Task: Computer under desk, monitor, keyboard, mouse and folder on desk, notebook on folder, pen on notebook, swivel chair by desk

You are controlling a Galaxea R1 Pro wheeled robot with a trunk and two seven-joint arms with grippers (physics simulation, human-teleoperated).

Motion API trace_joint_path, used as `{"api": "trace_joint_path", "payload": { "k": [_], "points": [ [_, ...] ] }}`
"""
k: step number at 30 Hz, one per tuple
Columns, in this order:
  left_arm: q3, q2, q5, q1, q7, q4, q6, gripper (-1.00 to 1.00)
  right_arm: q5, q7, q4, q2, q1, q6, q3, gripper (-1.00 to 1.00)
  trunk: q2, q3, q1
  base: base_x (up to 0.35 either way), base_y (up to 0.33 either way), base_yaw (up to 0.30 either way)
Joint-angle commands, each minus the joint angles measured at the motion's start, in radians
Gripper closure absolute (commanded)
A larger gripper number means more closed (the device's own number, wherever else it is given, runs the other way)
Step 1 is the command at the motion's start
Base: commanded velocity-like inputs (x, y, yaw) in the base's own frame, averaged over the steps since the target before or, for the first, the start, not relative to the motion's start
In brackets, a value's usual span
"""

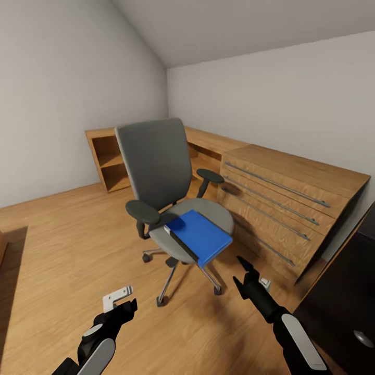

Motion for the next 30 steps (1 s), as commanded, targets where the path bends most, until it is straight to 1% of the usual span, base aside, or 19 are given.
{"api": "trace_joint_path", "payload": {
  "k": [1, 3, 12, 15, 17, 20, 25, 30],
  "points": [
    [-0.002, 0.001, 0.004, -0.001, 0.007, -0.001, 0.003, -1.00, -0.005, 0.001, 0.000, 0.000, 0.000, 0.006, -0.002, -1.00, -0.008, -0.004, 0.004, 0.000, 0.000, 0.000],
    [-0.002, 0.001, 0.006, -0.001, 0.008, -0.001, 0.003, -1.00, -0.005, 0.001, 0.000, 0.000, 0.000, 0.007, -0.002, -1.00, -0.022, -0.010, 0.011, 0.000, 0.000, 0.000],
    [-0.002, 0.004, 0.011, -0.001, 0.007, 0.000, 0.003, -1.00, -0.003, 0.000, -0.003, -0.002, 0.000, 0.005, 0.002, -1.00, -0.022, -0.010, 0.011, 0.000, 0.000, 0.000],
    [-0.002, 0.005, 0.011, -0.001, 0.007, 0.000, 0.003, -1.00, 0.007, -0.005, -0.003, -0.001, -0.002, 0.005, 0.013, -1.00, -0.022, -0.010, 0.011, 0.000, 0.000, 0.000],
    [-0.002, 0.005, 0.011, -0.001, 0.007, 0.000, 0.003, -1.00, 0.014, -0.026, -0.002, -0.002, -0.009, 0.004, 0.018, -1.00, -0.022, -0.010, 0.011, 0.000, 0.000, 0.000],
    [-0.002, 0.005, 0.011, -0.001, 0.006, 0.000, 0.004, -1.00, 0.013, -0.054, -0.005, -0.001, -0.023, 0.005, 0.020, -1.00, -0.022, -0.010, 0.011, 0.000, 0.000, 0.000],
    [-0.002, 0.004, 0.010, -0.001, 0.006, 0.005, 0.003, -1.00, 0.012, -0.072, -0.007, 0.007, -0.056, 0.005, 0.024, -1.00, -0.022, -0.010, 0.011, 0.000, 0.000, 0.000],
    [-0.002, 0.004, 0.008, -0.001, 0.005, 0.007, 0.003, -1.00, 0.010, -0.074, -0.007, 0.011, -0.065, 0.005, 0.030, -1.00, -0.022, -0.010, 0.011, 0.000, 0.000, 0.000]
  ]
}}
